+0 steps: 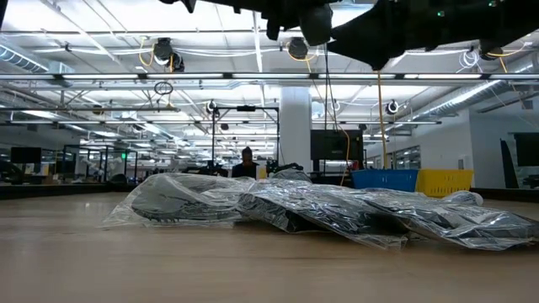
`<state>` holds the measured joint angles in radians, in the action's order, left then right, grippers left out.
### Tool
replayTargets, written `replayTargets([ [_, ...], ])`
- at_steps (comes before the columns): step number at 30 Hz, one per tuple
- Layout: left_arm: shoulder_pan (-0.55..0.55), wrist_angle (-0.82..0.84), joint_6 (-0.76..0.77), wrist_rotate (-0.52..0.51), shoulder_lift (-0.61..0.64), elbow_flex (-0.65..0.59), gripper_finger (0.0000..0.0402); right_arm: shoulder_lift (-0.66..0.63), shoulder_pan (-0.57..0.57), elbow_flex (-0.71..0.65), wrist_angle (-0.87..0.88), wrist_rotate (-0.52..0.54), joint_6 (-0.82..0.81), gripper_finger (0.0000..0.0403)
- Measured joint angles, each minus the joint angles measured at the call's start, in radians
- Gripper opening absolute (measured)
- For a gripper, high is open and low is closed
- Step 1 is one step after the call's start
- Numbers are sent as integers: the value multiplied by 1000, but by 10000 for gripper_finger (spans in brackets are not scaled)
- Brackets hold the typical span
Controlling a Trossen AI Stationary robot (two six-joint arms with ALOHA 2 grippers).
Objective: Pick & Place Travel size toiletries
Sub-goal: Put the black deodorant into the top yellow bin
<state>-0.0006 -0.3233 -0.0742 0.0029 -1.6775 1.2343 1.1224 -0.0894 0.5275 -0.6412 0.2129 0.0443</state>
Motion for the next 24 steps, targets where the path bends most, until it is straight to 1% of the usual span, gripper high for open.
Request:
replayTargets([
  [3, -1, -2, 0, 1, 0, 0, 165, 36, 16, 23, -37, -59, -5, 209],
  [8, 0, 7, -1, 0, 0, 0, 165, 74, 31, 48, -63, -65, -3, 218],
  [11, 0, 8, -3, 1, 0, 0, 165, 95, 41, 65, -84, -108, -2, 220],
  [15, -1, 7, -3, 9, 0, 0, 164, 129, 46, 97, -83, -137, -1, 220],
  [17, 0, 5, -3, 24, 1, 0, 164, 150, 45, 116, -88, -137, 2, 220],
  [24, 0, 8, -8, 26, 1, 0, 164, 199, 45, 159, -91, -140, 6, 220],
])
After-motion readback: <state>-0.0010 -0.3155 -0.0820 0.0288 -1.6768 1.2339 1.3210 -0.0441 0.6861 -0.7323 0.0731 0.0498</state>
